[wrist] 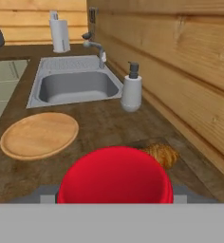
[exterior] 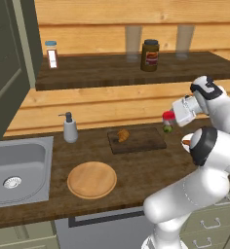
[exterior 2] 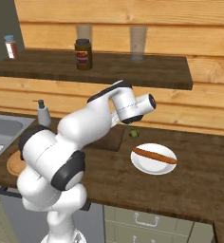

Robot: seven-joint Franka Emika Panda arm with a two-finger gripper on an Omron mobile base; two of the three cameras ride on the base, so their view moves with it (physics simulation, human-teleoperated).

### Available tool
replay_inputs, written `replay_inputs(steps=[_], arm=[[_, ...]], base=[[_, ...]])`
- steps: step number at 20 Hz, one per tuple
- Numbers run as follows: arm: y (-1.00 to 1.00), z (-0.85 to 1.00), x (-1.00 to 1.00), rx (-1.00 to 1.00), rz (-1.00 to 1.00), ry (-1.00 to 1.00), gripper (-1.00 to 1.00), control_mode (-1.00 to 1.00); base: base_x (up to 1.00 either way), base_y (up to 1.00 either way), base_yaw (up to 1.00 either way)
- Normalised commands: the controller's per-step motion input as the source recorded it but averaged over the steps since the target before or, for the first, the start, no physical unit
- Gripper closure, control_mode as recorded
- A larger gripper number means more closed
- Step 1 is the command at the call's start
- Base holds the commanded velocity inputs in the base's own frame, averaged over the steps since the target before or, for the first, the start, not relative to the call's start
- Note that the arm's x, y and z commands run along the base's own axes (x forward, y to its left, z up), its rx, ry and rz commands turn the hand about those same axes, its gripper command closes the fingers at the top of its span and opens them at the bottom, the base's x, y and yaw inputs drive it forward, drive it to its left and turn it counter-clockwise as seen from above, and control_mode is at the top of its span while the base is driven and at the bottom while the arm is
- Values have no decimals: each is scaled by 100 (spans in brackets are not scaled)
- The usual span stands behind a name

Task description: From the different types of pastries on the counter, select a croissant and place it on the cutting board. Then retrieve a jar of jam from the cabinet and place it alongside the croissant on the cutting board.

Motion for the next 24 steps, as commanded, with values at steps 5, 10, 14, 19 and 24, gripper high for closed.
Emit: replay_inputs(steps=[5, 10, 14, 19, 24], arm=[[-1, -19, 6, 2, 0, 0, 100, -100], [0, -33, -15, 4, 9, -1, 100, -100], [0, -13, 11, 5, 8, -1, 100, -100], [-3, -19, 71, 5, 1, 0, 100, -100], [-12, -20, 40, 6, 5, 0, 100, -100]], base=[[0, 0, 0], [0, 0, 0], [0, 0, 0], [0, 0, 0], [0, 0, 0]])
